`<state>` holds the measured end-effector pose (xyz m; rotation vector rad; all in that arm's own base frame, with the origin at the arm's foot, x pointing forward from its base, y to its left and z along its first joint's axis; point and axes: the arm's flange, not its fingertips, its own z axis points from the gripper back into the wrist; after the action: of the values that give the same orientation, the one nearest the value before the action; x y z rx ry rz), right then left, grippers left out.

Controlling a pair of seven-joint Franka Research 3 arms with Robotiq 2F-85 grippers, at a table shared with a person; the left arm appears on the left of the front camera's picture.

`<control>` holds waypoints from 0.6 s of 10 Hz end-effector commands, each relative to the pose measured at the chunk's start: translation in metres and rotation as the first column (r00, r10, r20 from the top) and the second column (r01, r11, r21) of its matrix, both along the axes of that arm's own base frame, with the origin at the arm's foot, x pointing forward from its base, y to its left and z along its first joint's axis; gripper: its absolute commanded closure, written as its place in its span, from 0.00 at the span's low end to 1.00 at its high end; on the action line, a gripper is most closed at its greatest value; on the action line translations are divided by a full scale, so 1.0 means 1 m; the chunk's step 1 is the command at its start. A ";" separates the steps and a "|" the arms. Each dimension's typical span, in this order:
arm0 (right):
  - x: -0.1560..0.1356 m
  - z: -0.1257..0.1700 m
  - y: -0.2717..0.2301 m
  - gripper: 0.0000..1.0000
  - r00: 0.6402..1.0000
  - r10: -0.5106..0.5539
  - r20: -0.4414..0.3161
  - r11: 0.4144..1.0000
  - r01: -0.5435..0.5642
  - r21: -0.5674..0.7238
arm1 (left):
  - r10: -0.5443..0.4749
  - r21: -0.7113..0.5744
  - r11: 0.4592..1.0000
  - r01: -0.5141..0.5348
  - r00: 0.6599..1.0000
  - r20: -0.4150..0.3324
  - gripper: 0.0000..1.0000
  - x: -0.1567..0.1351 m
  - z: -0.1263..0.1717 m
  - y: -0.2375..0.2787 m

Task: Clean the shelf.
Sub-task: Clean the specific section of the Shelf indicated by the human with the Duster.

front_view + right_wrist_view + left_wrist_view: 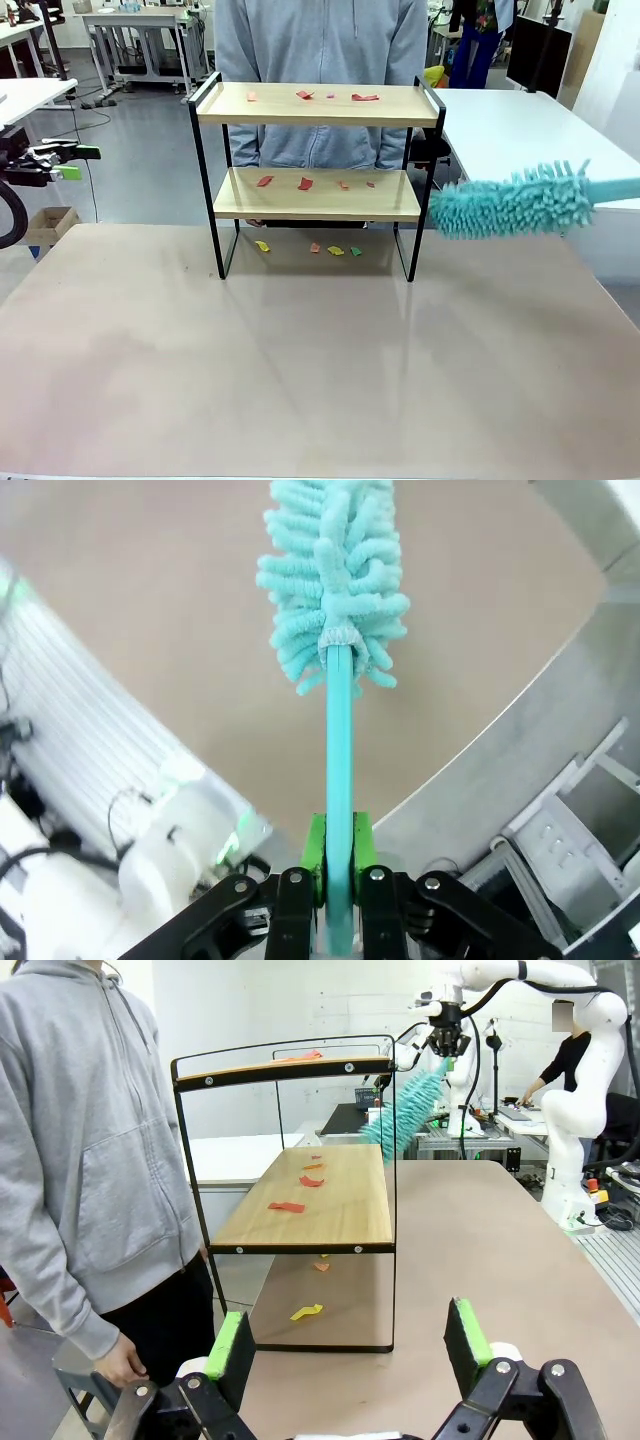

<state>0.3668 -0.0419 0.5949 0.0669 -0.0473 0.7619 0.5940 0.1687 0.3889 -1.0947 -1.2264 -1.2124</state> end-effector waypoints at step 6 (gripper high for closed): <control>-0.031 -0.042 0.055 0.87 0.817 0.548 -0.179 0.836 -0.534 0.122 | -0.008 0.010 1.000 0.008 1.000 0.014 0.00 -0.001 0.001 0.000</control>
<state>0.3312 0.0147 0.5573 0.1781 0.1467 1.2660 0.5940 0.1686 0.3890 -1.0948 -1.2264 -1.2125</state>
